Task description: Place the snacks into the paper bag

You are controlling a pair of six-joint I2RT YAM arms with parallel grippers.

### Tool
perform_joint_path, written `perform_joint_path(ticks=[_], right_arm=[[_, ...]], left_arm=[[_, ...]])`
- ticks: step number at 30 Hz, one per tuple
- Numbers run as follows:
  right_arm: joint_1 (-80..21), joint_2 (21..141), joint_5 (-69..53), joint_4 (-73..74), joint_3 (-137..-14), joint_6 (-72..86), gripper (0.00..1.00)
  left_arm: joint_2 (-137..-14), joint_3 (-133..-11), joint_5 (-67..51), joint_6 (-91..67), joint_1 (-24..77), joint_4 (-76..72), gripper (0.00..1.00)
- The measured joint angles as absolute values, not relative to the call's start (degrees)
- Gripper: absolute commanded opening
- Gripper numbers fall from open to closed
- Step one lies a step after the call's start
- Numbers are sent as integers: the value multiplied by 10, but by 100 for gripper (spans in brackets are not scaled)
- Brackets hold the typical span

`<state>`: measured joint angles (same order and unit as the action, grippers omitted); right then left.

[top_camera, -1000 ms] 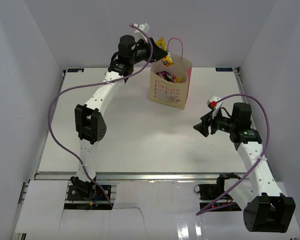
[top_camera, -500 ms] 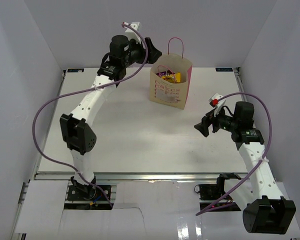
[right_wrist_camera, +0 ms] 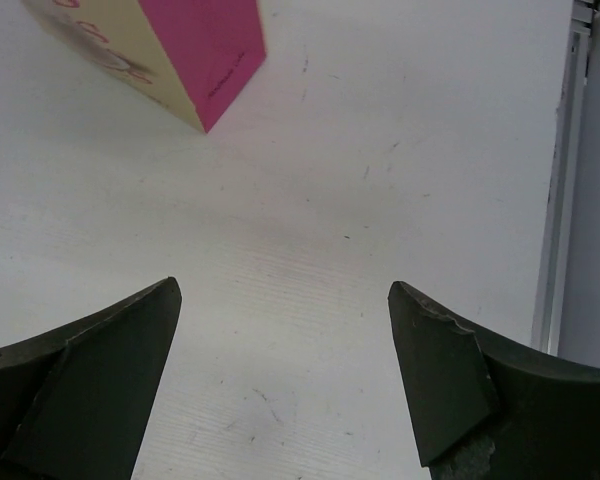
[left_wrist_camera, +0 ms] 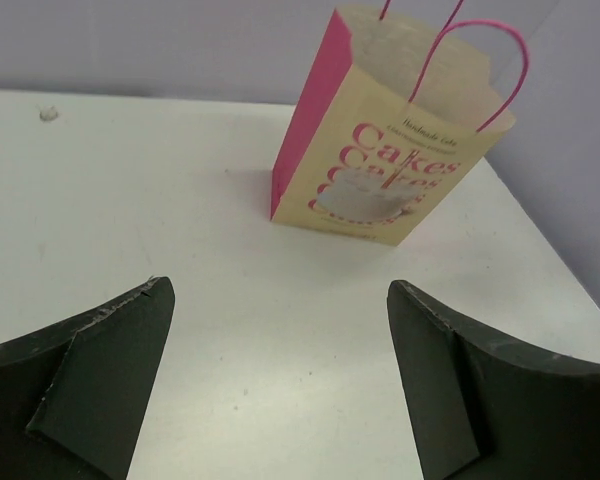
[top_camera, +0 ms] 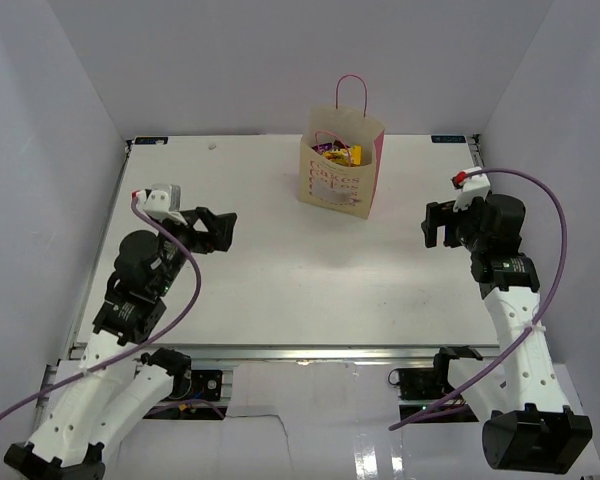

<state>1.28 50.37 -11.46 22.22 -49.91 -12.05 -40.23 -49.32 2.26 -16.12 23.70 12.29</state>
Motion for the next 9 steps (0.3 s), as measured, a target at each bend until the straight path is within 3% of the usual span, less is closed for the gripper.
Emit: perform_joint_path(ticks=[9], right_arm=[[13, 483, -31, 221, -498, -68, 90]], left_arm=[[-316, -423, 60, -211, 237, 197, 98]])
